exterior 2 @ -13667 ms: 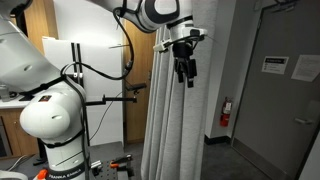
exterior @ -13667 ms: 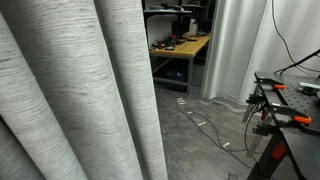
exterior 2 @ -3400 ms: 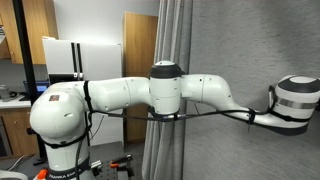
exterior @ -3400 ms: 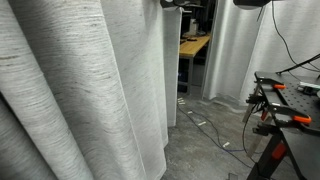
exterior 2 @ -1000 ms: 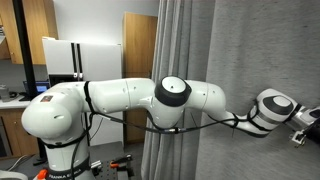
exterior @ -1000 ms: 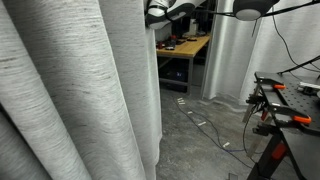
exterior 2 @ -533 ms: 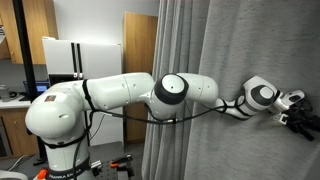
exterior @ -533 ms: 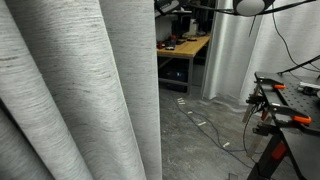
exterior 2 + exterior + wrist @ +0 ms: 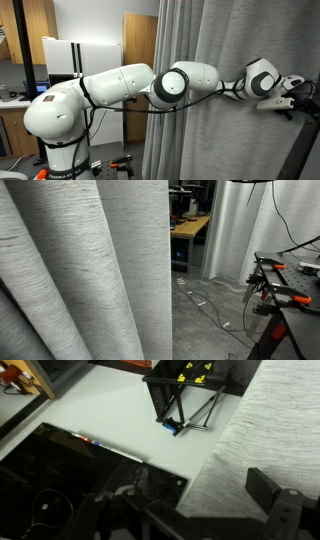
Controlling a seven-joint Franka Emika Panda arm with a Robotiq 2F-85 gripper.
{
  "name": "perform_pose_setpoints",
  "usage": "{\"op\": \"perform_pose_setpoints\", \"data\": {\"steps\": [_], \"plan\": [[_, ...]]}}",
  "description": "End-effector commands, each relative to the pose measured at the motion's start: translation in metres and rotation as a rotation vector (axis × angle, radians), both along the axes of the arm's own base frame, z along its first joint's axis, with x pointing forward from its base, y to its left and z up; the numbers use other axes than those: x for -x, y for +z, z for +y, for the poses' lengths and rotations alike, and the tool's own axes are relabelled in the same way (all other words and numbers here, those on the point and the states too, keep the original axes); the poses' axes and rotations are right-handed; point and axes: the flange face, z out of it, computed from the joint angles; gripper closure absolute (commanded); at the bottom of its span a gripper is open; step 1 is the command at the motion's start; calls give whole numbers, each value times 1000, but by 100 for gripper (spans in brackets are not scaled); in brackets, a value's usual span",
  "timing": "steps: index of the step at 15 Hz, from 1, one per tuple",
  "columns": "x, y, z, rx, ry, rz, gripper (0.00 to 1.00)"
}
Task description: Close the curtain
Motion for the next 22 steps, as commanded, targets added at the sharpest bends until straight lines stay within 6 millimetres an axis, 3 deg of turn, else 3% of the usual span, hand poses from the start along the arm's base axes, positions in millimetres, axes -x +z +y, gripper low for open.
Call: {"op": "perform_pose_setpoints", "data": {"steps": [1, 8, 9, 12, 15, 18, 22], "plan": [[3, 37, 4, -85, 181, 21, 0], [14, 100, 27, -245, 514, 44, 0], [7, 78, 22, -184, 428, 25, 0], [12, 97, 28, -215, 483, 34, 0], [11, 89, 32, -227, 499, 63, 0], [15, 89, 16, -223, 510, 77, 0], [32, 112, -42, -206, 619, 90, 0]]}}
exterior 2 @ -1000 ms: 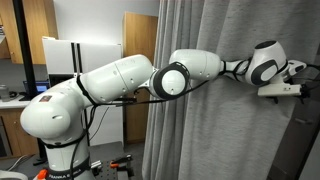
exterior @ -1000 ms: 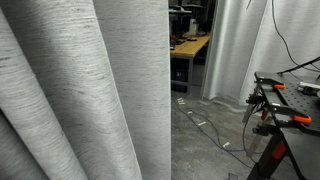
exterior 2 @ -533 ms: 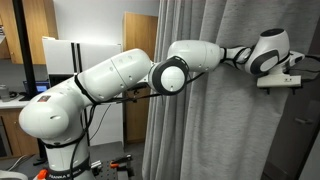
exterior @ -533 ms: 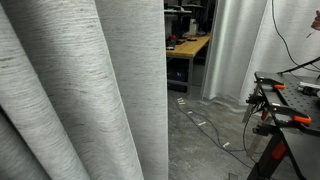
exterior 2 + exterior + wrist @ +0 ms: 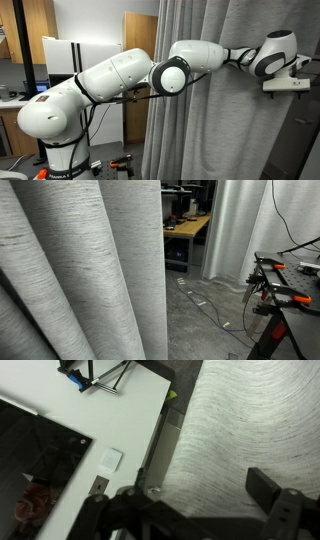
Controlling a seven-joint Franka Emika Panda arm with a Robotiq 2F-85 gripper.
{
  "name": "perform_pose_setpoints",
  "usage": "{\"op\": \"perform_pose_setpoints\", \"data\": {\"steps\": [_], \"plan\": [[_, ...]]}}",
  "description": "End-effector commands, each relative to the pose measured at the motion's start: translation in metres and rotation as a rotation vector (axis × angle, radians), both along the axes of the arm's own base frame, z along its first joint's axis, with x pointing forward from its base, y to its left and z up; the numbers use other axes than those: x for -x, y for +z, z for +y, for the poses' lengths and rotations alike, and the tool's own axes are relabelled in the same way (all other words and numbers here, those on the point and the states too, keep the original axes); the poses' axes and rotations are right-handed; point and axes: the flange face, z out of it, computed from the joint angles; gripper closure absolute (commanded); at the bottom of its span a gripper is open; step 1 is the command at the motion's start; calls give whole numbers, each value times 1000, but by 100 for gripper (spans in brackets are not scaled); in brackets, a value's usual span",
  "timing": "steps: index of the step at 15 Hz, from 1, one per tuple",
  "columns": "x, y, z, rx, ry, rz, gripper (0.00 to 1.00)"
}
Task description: Close the curtain
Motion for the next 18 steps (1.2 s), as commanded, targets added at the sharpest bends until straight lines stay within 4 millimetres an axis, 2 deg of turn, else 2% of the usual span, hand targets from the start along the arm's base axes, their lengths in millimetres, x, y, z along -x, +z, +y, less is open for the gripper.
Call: {"op": "perform_pose_setpoints", "data": {"steps": [1, 4, 7, 9, 11, 12, 14, 18], "plan": [[22, 33, -55, -16, 154, -9, 0], [48, 58, -105, -34, 295, -22, 0], [85, 81, -153, -57, 435, -5, 0], [108, 92, -176, -70, 506, 20, 0], [133, 97, -189, -73, 594, 101, 0], [116, 89, -189, -51, 504, 70, 0], [130, 95, -197, -57, 547, 99, 0], [128, 92, -191, -65, 566, 104, 0]]}}
